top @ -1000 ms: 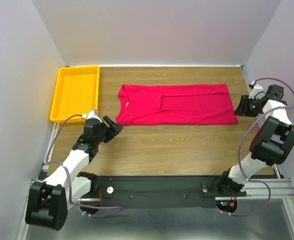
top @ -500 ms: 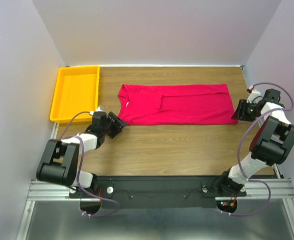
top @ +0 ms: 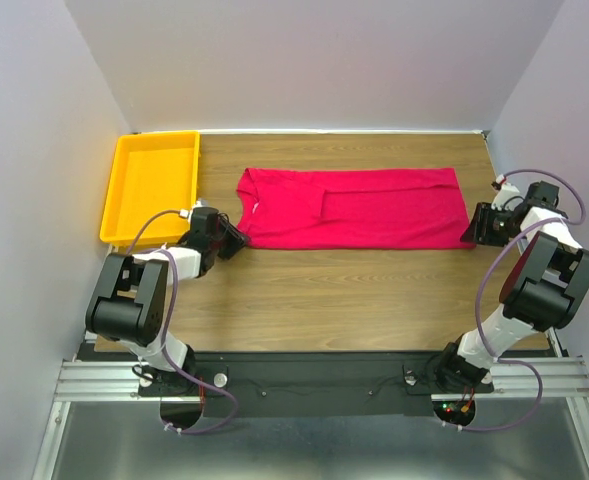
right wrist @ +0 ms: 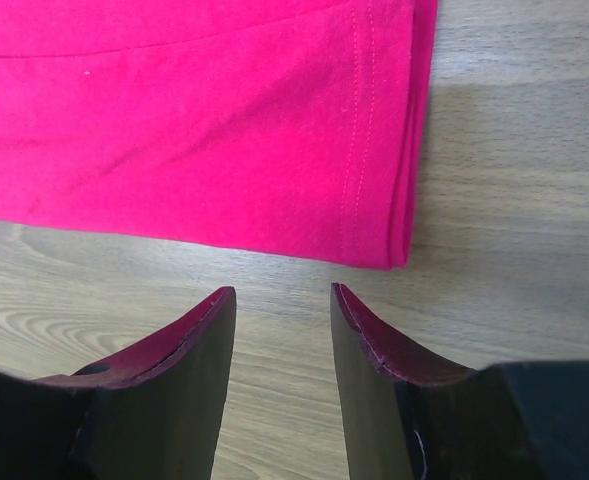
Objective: Fold and stack the t-shirts
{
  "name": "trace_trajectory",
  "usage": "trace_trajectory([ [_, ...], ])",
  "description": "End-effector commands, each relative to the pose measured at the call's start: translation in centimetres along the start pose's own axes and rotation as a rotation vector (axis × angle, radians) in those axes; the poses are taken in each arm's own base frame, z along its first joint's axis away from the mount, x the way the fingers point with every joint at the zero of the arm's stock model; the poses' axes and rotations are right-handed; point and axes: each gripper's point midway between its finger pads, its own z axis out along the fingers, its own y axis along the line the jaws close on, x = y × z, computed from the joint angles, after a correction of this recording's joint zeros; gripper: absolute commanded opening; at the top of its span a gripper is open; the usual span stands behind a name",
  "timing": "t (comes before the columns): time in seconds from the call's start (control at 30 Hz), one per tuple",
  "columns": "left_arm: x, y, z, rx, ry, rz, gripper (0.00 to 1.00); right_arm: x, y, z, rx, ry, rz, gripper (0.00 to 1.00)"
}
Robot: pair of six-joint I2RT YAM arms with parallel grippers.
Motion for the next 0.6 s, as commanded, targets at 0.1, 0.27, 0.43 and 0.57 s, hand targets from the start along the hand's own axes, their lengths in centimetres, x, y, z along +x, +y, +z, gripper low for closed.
trace_trajectory([
  [0.1, -3.7, -0.1, 0.2, -0.062, -0.093, 0.098, 0.34, -0.7, 0.1, -0.5, 0.014, -0.037, -0.063, 0.49],
  [0.27, -3.3, -0.9, 0.5, -0.021, -0.049, 0.137, 0.35, -0.7, 0.1, -0.6, 0.017, -0.037, -0.061, 0.49],
  [0.43, -3.3, -1.9, 0.1, 0.024, -0.049, 0.150, 0.38, -0.7, -0.1, -0.4, 0.025, -0.032, -0.033, 0.49],
  [0.57, -3.4, -1.8, -0.2, 0.026, -0.057, 0.155, 0.38, -1.2, -0.4, 0.0, 0.026, -0.034, 0.000, 0.52],
])
